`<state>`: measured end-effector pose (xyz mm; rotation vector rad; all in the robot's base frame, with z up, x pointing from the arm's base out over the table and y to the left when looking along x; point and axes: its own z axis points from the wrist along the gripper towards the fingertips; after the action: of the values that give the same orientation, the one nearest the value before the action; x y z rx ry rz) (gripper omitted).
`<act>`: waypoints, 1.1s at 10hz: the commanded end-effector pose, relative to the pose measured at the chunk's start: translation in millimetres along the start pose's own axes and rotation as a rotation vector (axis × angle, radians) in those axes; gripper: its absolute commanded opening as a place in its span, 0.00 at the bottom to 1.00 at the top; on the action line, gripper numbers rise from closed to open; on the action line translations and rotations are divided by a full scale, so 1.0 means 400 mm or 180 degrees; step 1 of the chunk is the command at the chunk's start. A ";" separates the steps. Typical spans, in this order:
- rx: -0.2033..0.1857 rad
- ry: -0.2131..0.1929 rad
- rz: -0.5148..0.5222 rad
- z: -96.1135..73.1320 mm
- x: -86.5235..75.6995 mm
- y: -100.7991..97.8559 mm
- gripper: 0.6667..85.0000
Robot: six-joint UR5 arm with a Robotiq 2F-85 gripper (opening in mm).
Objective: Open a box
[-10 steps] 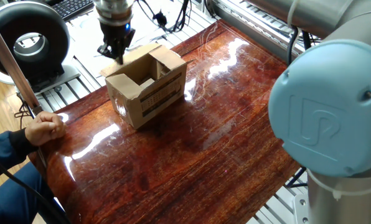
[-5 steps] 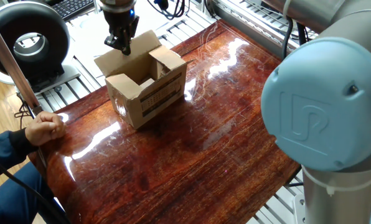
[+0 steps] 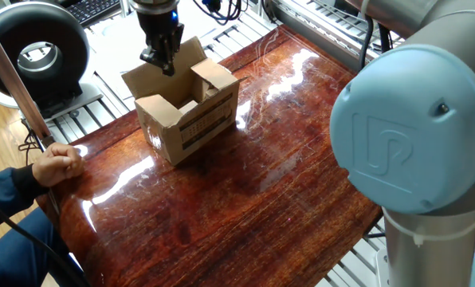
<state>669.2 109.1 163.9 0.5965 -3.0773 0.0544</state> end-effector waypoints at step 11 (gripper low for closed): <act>0.0205 -0.0060 0.0079 0.132 0.097 -0.086 0.00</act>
<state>642.2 67.5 116.5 0.5446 -3.0855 0.1343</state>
